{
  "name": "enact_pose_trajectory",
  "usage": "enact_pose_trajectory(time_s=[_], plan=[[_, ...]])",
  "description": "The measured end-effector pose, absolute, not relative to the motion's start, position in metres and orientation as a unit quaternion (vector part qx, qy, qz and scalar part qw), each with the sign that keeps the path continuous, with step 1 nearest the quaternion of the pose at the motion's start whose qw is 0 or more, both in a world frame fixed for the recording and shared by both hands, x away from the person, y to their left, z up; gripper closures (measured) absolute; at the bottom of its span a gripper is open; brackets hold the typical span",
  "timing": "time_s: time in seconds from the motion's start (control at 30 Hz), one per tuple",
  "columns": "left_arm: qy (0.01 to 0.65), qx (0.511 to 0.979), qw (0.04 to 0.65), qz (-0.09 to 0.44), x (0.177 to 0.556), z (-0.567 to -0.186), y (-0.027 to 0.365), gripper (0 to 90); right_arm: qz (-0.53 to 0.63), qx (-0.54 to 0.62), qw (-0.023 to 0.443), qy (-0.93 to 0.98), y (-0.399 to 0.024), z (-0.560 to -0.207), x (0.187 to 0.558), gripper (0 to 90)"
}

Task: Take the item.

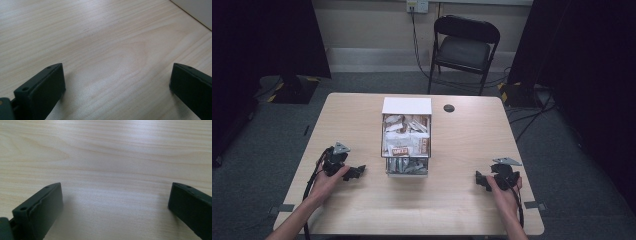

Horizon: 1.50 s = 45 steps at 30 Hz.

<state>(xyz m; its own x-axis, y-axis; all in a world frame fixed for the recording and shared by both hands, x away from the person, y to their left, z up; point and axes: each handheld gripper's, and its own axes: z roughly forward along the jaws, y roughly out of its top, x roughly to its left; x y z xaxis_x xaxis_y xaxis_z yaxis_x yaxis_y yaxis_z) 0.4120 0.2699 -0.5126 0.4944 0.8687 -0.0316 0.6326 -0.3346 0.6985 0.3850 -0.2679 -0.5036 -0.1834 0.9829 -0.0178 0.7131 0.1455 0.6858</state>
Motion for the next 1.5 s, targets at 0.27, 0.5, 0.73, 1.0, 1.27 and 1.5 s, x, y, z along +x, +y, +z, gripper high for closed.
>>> enact_pose_trajectory(time_s=[0.27, 0.5, 0.73, 1.0, 1.27, 1.5], plan=[[0.468, 0.800, 0.332, 0.175, 0.411, -0.512, 0.269, 0.2, 0.278, 0.592, 0.242, 0.717, -0.268, -0.504, 0.385, 0.0], [0.467, 0.801, 0.332, 0.175, 0.411, -0.512, 0.268, 1.2, 0.285, 0.573, 0.234, 0.732, -0.266, -0.504, 0.385, 0.0], [0.464, 0.798, 0.337, 0.187, 0.410, -0.508, 0.266, 15.9, 0.285, 0.572, 0.234, 0.733, -0.267, -0.504, 0.385, 0.0], [0.467, 0.793, 0.339, 0.194, 0.408, -0.504, 0.268, 16.3, 0.286, 0.571, 0.233, 0.734, -0.267, -0.504, 0.385, 0.0], [0.457, 0.791, 0.361, 0.189, 0.403, -0.495, 0.266, 17.5, 0.286, 0.569, 0.233, 0.735, -0.267, -0.504, 0.385, 0.0], [0.445, 0.785, 0.387, 0.191, 0.399, -0.478, 0.266, 17.8, 0.286, 0.569, 0.233, 0.735, -0.267, -0.504, 0.385, 0.0]])
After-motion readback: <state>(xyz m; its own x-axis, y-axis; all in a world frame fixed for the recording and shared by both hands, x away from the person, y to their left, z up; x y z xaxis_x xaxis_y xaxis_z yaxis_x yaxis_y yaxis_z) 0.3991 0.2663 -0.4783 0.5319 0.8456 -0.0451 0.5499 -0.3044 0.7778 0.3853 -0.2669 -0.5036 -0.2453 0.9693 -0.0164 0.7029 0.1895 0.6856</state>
